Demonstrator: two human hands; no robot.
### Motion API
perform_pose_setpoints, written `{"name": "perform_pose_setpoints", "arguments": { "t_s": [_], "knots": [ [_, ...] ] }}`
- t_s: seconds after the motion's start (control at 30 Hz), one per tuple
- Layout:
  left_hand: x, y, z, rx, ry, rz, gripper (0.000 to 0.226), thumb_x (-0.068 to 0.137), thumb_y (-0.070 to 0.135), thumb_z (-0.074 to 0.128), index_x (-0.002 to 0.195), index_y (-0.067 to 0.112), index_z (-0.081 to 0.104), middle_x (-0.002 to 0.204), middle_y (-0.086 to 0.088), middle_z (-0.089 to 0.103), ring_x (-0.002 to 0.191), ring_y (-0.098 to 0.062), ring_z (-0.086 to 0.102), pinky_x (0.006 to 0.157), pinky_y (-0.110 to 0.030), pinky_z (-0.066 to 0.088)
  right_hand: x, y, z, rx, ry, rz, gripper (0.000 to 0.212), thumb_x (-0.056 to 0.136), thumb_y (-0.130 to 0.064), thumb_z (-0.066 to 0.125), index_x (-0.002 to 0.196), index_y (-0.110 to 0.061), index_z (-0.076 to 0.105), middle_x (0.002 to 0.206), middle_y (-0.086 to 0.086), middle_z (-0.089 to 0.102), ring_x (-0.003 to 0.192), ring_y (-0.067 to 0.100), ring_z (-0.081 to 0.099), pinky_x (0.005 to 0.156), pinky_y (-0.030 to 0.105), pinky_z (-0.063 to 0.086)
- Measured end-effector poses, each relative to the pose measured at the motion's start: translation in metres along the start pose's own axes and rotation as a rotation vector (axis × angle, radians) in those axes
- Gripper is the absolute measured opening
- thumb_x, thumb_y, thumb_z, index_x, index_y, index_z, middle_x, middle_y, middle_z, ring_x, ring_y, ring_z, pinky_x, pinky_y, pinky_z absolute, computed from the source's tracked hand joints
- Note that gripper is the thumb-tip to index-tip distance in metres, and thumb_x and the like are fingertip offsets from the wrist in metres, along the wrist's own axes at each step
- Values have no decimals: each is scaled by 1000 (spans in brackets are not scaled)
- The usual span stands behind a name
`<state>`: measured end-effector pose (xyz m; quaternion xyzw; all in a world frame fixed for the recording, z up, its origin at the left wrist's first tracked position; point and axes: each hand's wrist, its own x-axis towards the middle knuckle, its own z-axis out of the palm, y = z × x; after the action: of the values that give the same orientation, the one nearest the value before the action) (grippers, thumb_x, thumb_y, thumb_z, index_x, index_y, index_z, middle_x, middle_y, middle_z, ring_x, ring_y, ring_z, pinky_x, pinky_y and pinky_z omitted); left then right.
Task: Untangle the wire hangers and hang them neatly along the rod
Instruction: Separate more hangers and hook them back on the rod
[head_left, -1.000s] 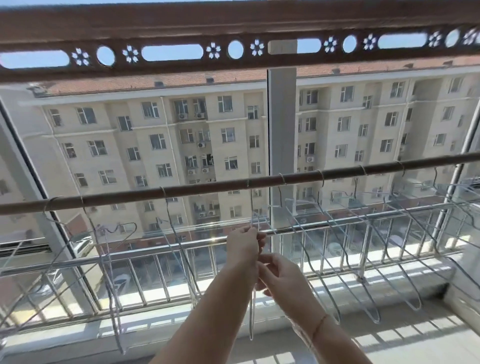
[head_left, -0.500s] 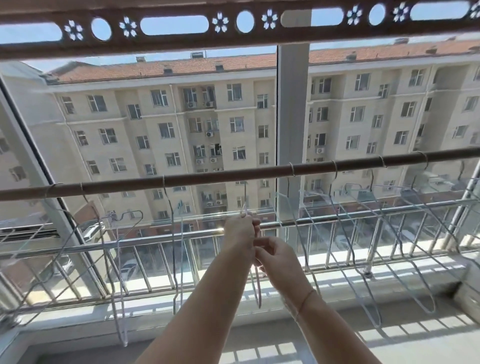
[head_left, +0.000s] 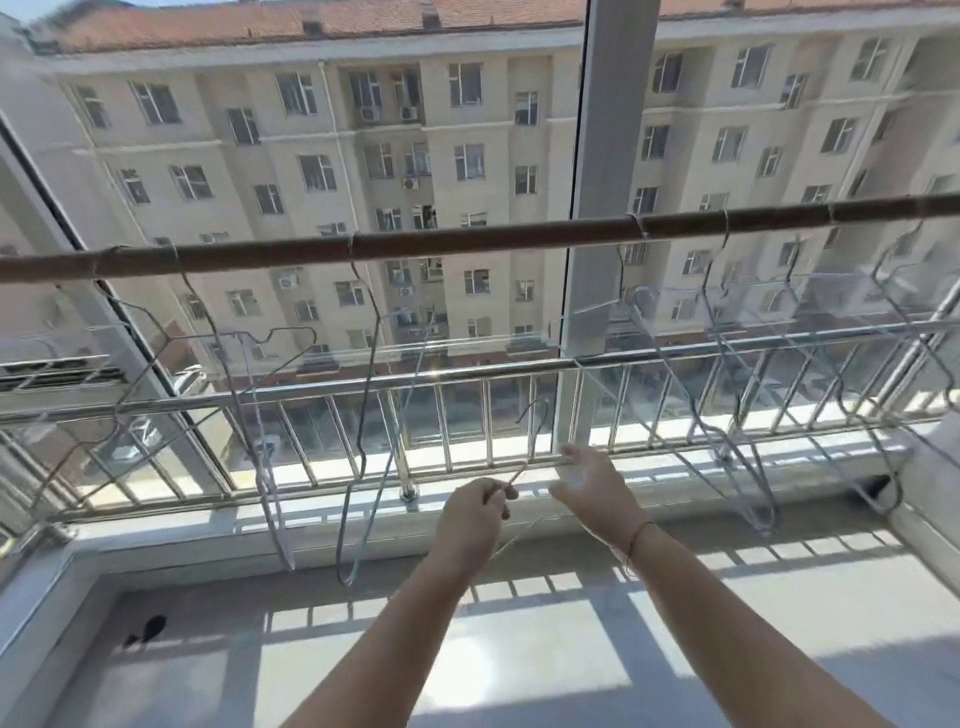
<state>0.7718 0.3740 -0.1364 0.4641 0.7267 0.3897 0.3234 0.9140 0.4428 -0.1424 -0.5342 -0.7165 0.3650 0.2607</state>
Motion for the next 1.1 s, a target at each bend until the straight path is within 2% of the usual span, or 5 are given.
{"name": "perform_pose_setpoints", "arguments": {
  "t_s": [0.23,0.4,0.6,0.8,1.1],
  "knots": [
    [-3,-18,-28,198,-49,179,24,94,17,48,89,25,69,78,8,63,84,-16,62,84,-38,49,-5,18,-3,-161,-92,-72,24,85,-23,58,109,-19,62,113,-2,62,107,15,55,96,33,42],
    [-1,-26,-28,159,105,316,18,88,9,56,89,14,73,90,-2,72,89,-18,64,88,-39,48,-32,8,-10,-40,-116,-68,22,91,-12,48,77,-20,63,71,-2,66,70,10,61,71,23,45],
    [-20,-14,-21,-37,442,217,28,82,20,69,108,11,62,105,-1,60,98,-13,53,93,-25,39,-75,-20,2,333,68,19,21,92,-5,46,80,-6,63,56,6,59,50,13,53,52,22,45],
    [-65,45,-13,-587,-14,104,8,86,19,65,82,17,71,65,0,68,56,-14,60,52,-30,50,-97,-68,9,500,83,-62,21,95,-6,41,92,-8,61,67,12,61,54,10,55,48,20,46],
    [-61,113,-61,-852,-31,142,16,90,0,55,101,-4,66,61,-4,59,37,-2,50,34,-14,36,-80,-135,-10,621,174,-299,17,94,-7,46,94,-8,64,70,11,63,55,6,54,50,18,45]
  ]
}}
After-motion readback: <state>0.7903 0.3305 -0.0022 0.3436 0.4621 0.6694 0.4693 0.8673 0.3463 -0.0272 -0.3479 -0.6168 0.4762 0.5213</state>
